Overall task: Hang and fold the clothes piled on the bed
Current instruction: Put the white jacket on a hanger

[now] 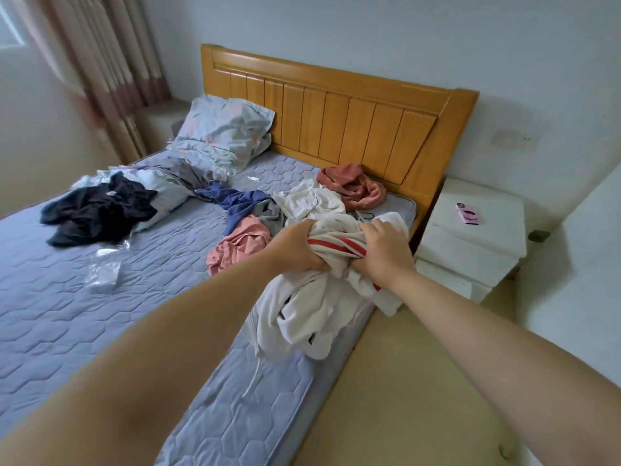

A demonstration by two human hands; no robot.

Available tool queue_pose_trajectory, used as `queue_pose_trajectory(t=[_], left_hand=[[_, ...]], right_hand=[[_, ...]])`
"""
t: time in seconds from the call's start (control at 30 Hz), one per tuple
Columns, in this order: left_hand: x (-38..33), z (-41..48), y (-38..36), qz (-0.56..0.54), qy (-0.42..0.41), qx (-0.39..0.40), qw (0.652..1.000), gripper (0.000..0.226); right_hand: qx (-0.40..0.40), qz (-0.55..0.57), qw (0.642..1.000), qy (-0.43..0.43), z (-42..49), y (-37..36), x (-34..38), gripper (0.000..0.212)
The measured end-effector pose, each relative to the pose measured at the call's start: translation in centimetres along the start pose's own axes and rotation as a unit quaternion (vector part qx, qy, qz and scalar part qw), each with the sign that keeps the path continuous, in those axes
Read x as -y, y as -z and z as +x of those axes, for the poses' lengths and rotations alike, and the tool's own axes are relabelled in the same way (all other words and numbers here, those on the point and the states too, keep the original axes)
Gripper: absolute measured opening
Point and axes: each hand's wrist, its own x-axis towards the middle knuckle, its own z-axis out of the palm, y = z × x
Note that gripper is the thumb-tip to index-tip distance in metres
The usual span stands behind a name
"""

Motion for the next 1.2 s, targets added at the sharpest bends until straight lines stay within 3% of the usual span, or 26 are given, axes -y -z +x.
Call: queue_pose_trajectory(t=[0.23, 0.4, 0.53, 0.7, 0.87, 0.97, 1.03, 1.1, 1.2], left_hand=[[6.1, 10.6, 1.5, -0.002, 0.091, -0.041, 0.995, 0.095], [11.8, 18.8, -3.1, -0.089, 0.183, -0.038, 0.978, 0.081], [16.4, 23.2, -8.6, -0.124, 0.274, -0.082, 0.95, 0.061], [21.8, 25.2, -15.3, -0.192, 0.373, -0.108, 0.901, 0.053], [26.7, 24.7, -21.1, -0.257, 0.439, -0.135, 0.85, 0.048], [29.5, 23.6, -24.4, -0.217, 0.472, -0.168, 0.838, 0.048], [31.1, 22.8, -26.3, -0.161, 0.529, -0.243, 0.797, 0.051], [32.6, 21.9, -27.7, -0.132, 0.612, -0.315, 0.713, 0.063], [34.8, 20.7, -29.4, -0.28, 0.666, -0.355, 0.593, 0.094]], right_hand=[[0.027, 0.018, 0.997, 0.074, 14.1, -7.2, -1.3, 0.059], [0.147, -0.009, 0.985, 0.086, 22.3, -15.5, -5.1, 0.065], [0.226, -0.009, 0.968, 0.113, 26.0, -22.3, -7.7, 0.063], [0.296, -0.024, 0.939, 0.175, 27.9, -29.7, -8.3, 0.047], [0.341, -0.001, 0.915, 0.215, 27.3, -37.0, -7.1, 0.054], [0.363, -0.011, 0.9, 0.239, 26.3, -41.3, -6.3, 0.061], [0.386, -0.032, 0.885, 0.259, 25.4, -43.9, -5.8, 0.07], [0.4, -0.053, 0.868, 0.289, 24.3, -46.3, -5.2, 0.078], [0.406, -0.066, 0.851, 0.327, 22.7, -49.0, -4.2, 0.084]])
